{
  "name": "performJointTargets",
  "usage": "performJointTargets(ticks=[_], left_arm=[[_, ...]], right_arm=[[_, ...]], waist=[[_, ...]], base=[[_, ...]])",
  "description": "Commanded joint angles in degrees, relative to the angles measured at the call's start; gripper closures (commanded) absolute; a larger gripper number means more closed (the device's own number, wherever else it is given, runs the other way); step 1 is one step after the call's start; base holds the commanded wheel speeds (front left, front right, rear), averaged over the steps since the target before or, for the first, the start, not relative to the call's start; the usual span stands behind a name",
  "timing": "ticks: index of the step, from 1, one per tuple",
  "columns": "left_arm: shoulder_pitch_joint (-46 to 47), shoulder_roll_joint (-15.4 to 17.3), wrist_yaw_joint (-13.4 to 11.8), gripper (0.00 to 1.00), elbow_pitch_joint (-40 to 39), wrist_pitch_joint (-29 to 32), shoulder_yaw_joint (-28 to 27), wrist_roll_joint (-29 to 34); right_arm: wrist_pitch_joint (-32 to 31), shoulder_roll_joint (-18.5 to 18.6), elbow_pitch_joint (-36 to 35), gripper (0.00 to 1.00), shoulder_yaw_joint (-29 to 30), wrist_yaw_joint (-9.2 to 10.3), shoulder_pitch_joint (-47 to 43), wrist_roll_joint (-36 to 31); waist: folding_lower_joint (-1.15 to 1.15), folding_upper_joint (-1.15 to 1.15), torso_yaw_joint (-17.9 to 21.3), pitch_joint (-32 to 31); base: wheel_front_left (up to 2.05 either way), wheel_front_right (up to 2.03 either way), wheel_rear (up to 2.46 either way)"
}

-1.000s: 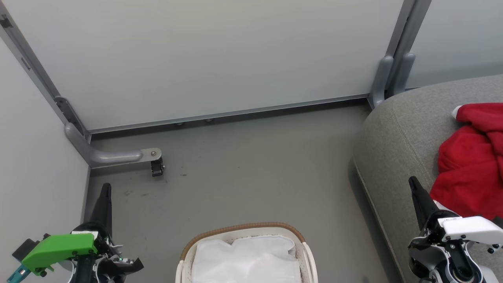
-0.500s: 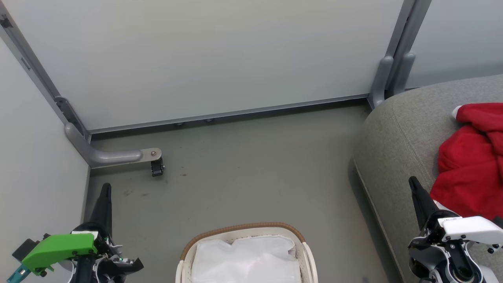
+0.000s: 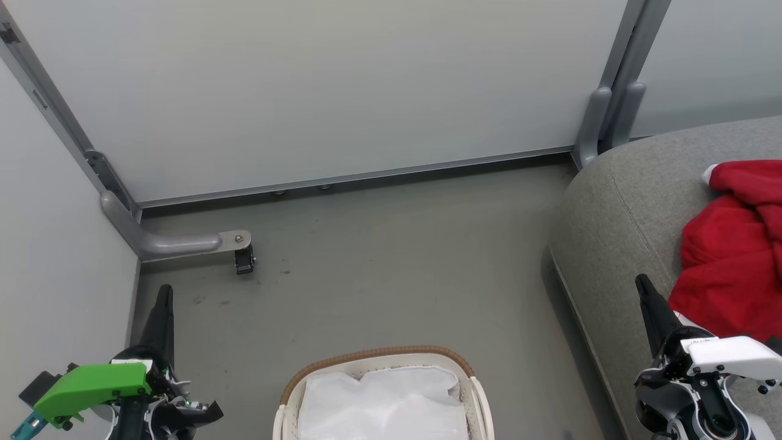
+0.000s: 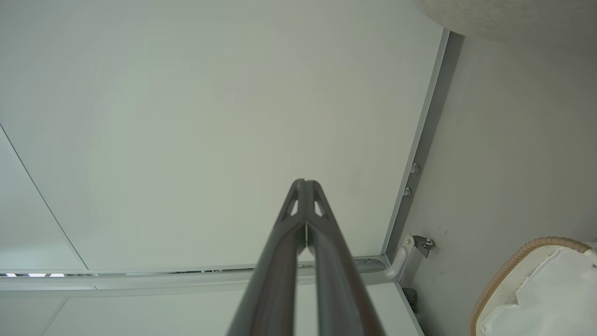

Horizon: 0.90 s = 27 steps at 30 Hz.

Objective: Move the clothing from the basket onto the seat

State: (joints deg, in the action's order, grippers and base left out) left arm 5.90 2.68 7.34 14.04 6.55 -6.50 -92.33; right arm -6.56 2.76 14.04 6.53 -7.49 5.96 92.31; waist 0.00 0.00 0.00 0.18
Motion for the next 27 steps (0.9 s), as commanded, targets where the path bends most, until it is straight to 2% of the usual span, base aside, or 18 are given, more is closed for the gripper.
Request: performJointTargets(ticks=[1, 27], left_arm=[[0.7, 0.4, 0.3, 1.0, -0.1, 0.2, -0.1, -0.2], [0.7, 0.4, 0.3, 1.0, -0.1, 0.2, -0.1, -0.2]], right_arm=[[-0.2, 0.2, -0.2, 1.0, 0.1, 0.0, 0.4, 0.2], [-0.1, 0.2, -0.2, 1.0, 0.1, 0.01, 0.4, 0.2]], waist=[[0.0, 0.0, 0.0, 0.0], [0.0, 0.0, 0.0, 0.0]], base=[[0.0, 0.0, 0.0], [0.0, 0.0, 0.0]])
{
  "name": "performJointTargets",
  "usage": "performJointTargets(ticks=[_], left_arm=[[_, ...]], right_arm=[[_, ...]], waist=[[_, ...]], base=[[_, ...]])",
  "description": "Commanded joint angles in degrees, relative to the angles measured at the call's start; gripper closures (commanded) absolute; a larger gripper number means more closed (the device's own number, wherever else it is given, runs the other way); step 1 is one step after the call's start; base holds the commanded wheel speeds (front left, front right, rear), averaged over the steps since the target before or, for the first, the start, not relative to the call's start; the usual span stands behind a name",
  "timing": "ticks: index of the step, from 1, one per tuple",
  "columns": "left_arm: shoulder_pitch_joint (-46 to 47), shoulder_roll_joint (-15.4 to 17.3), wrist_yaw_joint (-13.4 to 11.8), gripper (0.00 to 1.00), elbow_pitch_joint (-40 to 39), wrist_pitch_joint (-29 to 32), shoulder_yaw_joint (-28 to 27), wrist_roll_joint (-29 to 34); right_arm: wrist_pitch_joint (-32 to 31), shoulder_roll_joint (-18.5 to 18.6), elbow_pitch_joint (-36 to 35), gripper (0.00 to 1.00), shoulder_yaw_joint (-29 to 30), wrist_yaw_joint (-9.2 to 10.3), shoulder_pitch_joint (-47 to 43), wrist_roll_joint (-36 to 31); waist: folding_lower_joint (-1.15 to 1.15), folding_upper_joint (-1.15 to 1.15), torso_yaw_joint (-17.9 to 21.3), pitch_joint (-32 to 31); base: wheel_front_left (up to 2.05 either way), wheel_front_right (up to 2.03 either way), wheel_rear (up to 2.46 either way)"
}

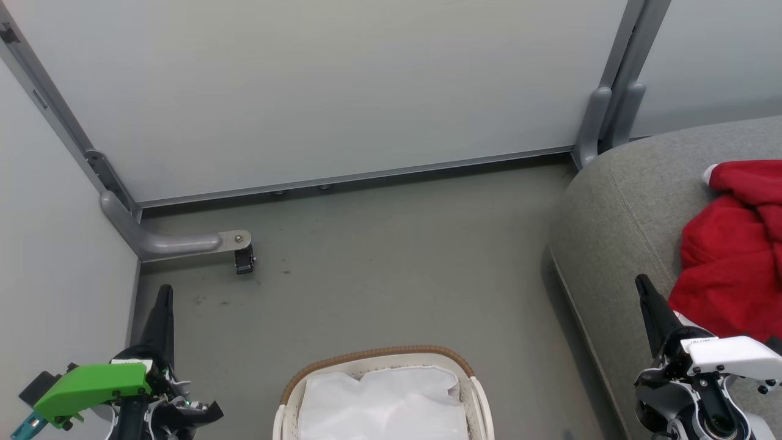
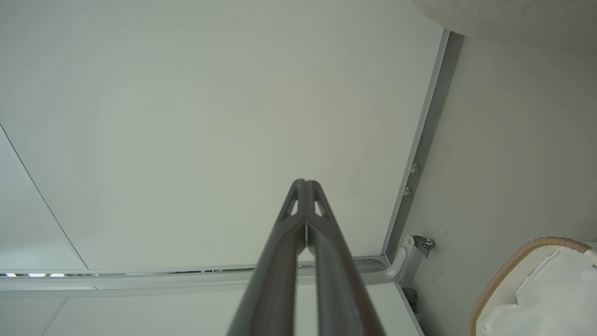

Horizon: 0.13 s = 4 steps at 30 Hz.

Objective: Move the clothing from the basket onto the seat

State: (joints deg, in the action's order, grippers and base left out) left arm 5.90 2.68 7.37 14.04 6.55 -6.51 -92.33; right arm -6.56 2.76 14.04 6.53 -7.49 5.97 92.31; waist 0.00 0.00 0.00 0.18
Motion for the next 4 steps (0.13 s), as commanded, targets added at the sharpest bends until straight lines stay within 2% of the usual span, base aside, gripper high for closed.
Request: performJointTargets(ticks=[1, 4], left_arm=[[0.7, 0.4, 0.2, 1.0, -0.1, 0.2, -0.1, -0.2], [0.7, 0.4, 0.2, 1.0, -0.1, 0.2, -0.1, -0.2]], right_arm=[[-0.1, 0.2, -0.2, 1.0, 0.1, 0.0, 0.4, 0.2], [-0.1, 0.2, -0.2, 1.0, 0.1, 0.0, 0.4, 0.2]], waist=[[0.0, 0.0, 0.0, 0.0], [0.0, 0.0, 0.0, 0.0]], base=[[0.0, 0.0, 0.0], [0.0, 0.0, 0.0]])
